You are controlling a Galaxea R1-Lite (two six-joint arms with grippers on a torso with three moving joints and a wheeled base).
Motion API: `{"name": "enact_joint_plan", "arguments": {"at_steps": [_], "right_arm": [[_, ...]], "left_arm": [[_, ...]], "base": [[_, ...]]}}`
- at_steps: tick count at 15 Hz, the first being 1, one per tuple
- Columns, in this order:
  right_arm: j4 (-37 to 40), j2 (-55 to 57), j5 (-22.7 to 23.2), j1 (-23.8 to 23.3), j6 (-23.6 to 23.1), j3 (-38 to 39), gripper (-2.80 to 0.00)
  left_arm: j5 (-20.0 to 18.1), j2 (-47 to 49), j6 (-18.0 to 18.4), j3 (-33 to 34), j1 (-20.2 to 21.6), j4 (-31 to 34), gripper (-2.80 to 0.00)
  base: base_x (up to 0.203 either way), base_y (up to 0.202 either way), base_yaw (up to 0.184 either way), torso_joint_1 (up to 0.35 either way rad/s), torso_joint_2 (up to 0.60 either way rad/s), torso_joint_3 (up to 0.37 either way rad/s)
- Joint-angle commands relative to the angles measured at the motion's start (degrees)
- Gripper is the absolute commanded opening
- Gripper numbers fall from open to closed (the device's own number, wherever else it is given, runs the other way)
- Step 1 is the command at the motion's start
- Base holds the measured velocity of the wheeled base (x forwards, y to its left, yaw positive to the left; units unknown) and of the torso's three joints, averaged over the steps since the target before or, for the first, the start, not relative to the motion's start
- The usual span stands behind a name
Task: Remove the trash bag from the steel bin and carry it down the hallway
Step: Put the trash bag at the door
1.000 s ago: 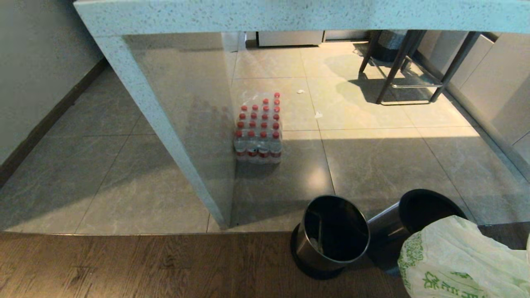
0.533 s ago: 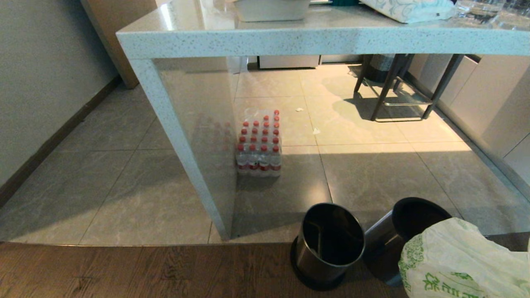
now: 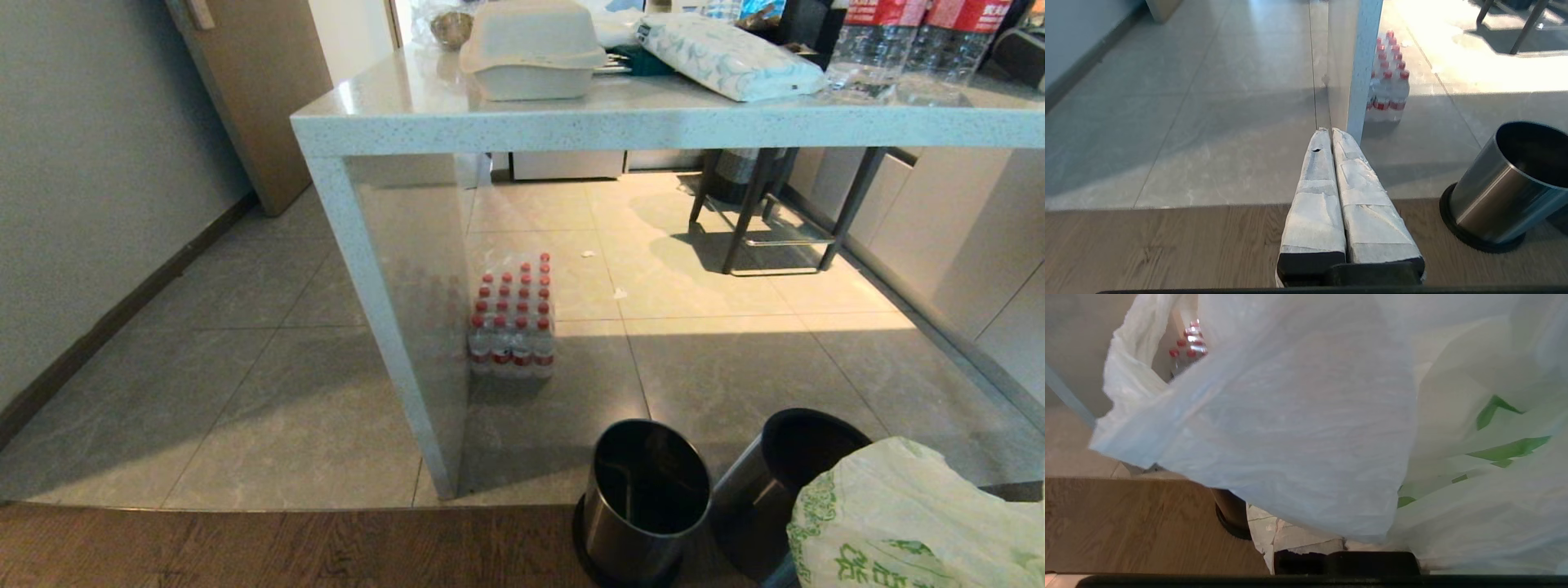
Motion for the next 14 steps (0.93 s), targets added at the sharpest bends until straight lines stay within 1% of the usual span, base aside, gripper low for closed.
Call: {"name": "enact_joint_plan", "arguments": {"at_steps": [1, 4, 7, 10, 12, 14], "right_arm": [[0.01, -2.18, 0.06, 0.02, -0.06, 0.00, -2.80], [0.01, -2.18, 0.06, 0.01, -0.06, 0.00, -2.80], [0.01, -2.18, 0.01, -0.02, -0.06, 0.00, -2.80], [0.01, -2.18, 0.06, 0.05, -0.06, 0.00, -2.80], [0.01, -2.18, -0.03, -0.04, -0.06, 0.00, -2.80], [0.01, -2.18, 0.06, -0.04, -0.06, 0.00, -2.80]], "left_arm": [[0.00, 0.06, 0.00, 0.00, 0.00, 0.00, -2.80], [0.00, 0.06, 0.70, -0.09, 0.00, -0.09, -2.80], [0.00, 0.06, 0.00, 0.00, 0.00, 0.09, -2.80], [0.00, 0.06, 0.18, 0.00, 0.00, 0.09, -2.80], [0.00, 0.06, -0.02, 0.00, 0.00, 0.09, -2.80], [0.00, 0.06, -0.09, 0.00, 0.00, 0.09, -2.80]], "base": [[0.000, 0.000, 0.000, 0.002, 0.00, 0.203], [0.000, 0.000, 0.000, 0.002, 0.00, 0.081], [0.000, 0.000, 0.000, 0.001, 0.00, 0.009], [0.000, 0.000, 0.000, 0.000, 0.00, 0.000], [-0.001, 0.099, -0.007, 0.000, 0.00, 0.003], [0.000, 0.188, -0.001, 0.002, 0.00, 0.004]]}}
